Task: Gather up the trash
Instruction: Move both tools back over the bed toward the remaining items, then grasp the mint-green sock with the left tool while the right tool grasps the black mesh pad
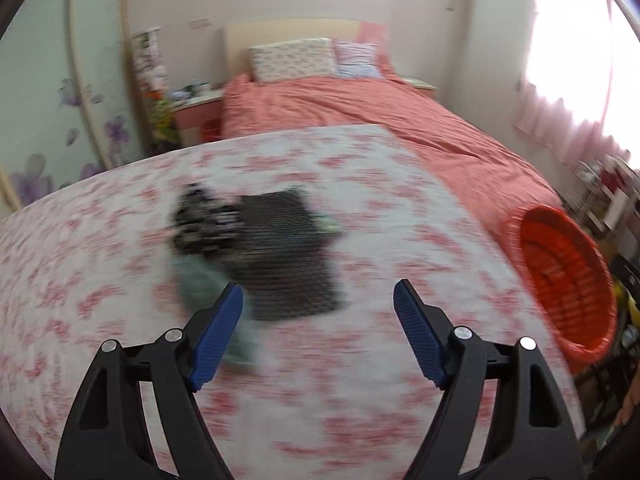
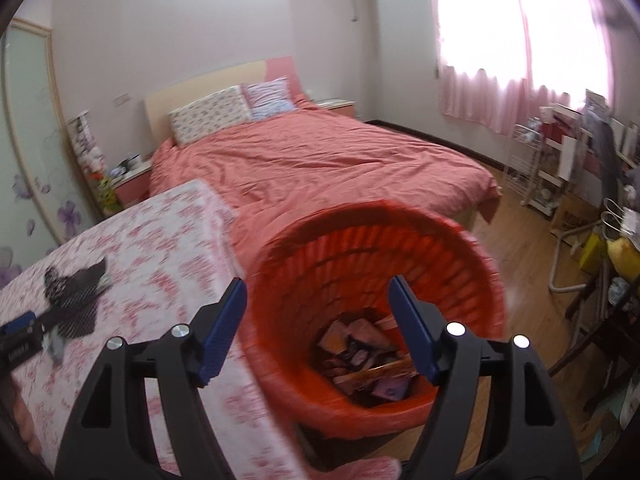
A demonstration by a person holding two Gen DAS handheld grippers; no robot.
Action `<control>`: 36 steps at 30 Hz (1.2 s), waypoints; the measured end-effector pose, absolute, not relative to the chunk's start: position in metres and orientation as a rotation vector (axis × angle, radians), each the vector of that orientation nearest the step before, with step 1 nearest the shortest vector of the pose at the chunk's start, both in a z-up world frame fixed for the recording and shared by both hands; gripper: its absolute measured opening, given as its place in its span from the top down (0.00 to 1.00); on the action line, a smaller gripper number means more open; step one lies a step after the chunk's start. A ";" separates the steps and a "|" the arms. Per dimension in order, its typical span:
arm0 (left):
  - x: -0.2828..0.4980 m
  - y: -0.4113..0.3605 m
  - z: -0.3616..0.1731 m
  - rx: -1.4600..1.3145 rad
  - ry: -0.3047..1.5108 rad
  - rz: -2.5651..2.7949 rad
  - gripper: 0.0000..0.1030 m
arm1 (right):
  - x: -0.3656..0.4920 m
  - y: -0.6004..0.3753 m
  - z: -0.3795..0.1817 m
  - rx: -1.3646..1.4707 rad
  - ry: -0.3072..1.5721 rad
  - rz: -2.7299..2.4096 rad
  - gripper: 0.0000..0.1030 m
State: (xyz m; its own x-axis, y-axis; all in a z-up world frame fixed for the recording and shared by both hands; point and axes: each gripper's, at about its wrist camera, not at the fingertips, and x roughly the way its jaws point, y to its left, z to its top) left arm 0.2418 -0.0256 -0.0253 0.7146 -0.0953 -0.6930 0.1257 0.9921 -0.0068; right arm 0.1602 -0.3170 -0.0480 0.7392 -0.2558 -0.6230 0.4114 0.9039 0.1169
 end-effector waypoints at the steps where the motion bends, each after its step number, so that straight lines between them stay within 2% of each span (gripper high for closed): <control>1: 0.245 -0.013 -0.027 0.033 0.767 -0.093 0.25 | 0.163 -0.308 -0.050 0.247 0.648 -0.351 0.30; 7: 0.265 0.037 -0.044 -0.061 0.806 -0.015 0.26 | 0.181 -0.254 -0.059 0.182 0.684 -0.240 0.30; 11: 0.276 0.044 -0.053 -0.103 0.848 -0.028 0.32 | 0.188 -0.230 -0.063 0.149 0.701 -0.199 0.30; 14: 0.279 0.038 -0.060 -0.088 0.876 -0.038 0.42 | 0.191 -0.220 -0.065 0.138 0.711 -0.185 0.30; 18: 0.283 0.037 -0.069 -0.099 0.895 -0.032 0.47 | 0.193 -0.214 -0.066 0.131 0.718 -0.177 0.30; 21: 0.281 0.035 -0.070 -0.075 0.879 -0.031 0.60 | 0.195 -0.207 -0.066 0.120 0.725 -0.168 0.30; 23: 0.280 0.036 -0.069 -0.080 0.874 -0.041 0.76 | 0.198 -0.202 -0.068 0.114 0.729 -0.162 0.30; 25: 0.278 0.043 -0.068 -0.088 0.871 -0.038 0.83 | 0.201 -0.197 -0.069 0.112 0.733 -0.153 0.30; 34: 0.259 0.121 -0.067 -0.069 0.873 0.075 0.84 | 0.224 -0.156 -0.075 0.091 0.759 -0.053 0.31; 36: 0.257 0.130 -0.067 -0.077 0.873 0.079 0.83 | 0.233 -0.145 -0.078 0.102 0.772 -0.022 0.34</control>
